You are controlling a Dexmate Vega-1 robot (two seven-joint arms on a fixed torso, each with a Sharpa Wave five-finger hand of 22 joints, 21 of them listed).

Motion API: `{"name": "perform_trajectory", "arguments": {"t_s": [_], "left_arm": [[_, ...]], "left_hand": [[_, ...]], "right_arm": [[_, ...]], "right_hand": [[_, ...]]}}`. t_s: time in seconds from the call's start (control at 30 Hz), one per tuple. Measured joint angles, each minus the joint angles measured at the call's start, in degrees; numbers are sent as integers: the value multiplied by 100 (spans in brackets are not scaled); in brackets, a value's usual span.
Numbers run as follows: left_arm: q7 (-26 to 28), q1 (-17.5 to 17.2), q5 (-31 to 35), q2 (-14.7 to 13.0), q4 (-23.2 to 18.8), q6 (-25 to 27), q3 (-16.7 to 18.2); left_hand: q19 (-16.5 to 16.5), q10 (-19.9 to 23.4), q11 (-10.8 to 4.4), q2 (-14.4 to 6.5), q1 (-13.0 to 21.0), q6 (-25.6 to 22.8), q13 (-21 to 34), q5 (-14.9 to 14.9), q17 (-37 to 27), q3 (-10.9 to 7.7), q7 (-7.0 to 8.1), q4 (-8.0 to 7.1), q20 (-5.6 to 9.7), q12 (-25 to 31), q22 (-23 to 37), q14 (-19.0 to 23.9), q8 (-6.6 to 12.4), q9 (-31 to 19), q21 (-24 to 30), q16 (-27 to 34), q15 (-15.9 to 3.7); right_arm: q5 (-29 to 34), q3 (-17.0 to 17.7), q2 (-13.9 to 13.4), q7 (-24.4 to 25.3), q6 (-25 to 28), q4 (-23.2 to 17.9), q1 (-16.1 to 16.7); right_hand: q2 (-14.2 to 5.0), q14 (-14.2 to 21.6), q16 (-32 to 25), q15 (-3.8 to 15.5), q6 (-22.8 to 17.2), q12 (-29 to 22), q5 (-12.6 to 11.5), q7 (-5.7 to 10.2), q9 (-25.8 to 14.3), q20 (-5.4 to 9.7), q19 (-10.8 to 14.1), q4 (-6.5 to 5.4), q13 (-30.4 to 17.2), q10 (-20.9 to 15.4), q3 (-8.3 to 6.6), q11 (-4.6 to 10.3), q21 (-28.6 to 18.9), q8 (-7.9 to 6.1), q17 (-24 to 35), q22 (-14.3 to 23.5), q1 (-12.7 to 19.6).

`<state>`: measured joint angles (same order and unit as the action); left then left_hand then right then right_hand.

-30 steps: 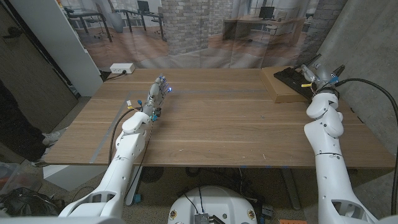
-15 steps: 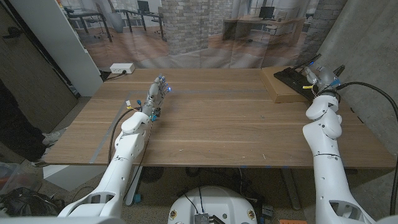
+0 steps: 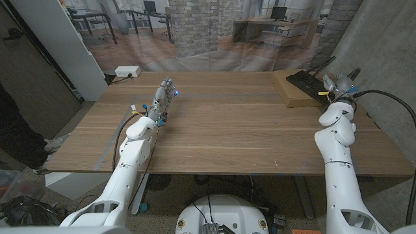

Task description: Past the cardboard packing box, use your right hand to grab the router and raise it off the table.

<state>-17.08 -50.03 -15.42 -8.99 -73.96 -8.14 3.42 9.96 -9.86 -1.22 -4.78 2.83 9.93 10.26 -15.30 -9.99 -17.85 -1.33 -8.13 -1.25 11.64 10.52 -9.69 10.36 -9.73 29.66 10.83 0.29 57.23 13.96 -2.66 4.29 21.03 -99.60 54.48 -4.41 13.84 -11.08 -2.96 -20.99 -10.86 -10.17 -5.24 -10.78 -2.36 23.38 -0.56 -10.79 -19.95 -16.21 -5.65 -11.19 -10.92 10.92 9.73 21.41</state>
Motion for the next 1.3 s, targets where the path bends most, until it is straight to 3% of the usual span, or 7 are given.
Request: {"name": "perform_trajectory", "arguments": {"t_s": [0.2,0.3,0.43,1.3], "left_arm": [[0,-12,-5,-4,-23,-1,-2],[0,-24,-5,-7,-39,-1,-4],[13,-42,-13,-11,-68,-1,-6],[36,-119,-85,-49,-173,48,-2]], "left_hand": [[0,0,0,0,0,0,0,0,0,0,0,0,0,0,0,0,0,0,0,0,0],[0,0,0,0,0,0,0,0,0,0,0,0,0,0,0,0,0,0,0,0,0],[0,0,0,0,0,0,0,0,0,0,0,0,0,0,0,0,0,0,-18,0,0],[0,0,0,0,0,0,0,0,0,25,0,-25,0,0,0,-13,0,0,-43,0,52]], "right_arm": [[38,8,47,51,148,3,-10],[55,8,47,60,241,3,-10],[61,27,121,59,359,4,-33],[-335,244,375,-209,818,-86,-186]], "right_hand": [[47,12,0,-12,0,0,-22,0,0,-23,23,-9,0,0,43,0,0,0,0,0,-59],[92,41,0,-41,32,0,-22,-31,0,-99,127,-25,0,0,72,0,-56,0,1,23,-104],[96,41,0,-41,54,0,-43,-53,0,-90,216,-48,0,0,95,0,-56,0,1,29,-108],[199,80,0,-124,155,0,-65,-113,1,-134,173,-71,1,52,213,-113,-56,0,2,13,-270]]}}
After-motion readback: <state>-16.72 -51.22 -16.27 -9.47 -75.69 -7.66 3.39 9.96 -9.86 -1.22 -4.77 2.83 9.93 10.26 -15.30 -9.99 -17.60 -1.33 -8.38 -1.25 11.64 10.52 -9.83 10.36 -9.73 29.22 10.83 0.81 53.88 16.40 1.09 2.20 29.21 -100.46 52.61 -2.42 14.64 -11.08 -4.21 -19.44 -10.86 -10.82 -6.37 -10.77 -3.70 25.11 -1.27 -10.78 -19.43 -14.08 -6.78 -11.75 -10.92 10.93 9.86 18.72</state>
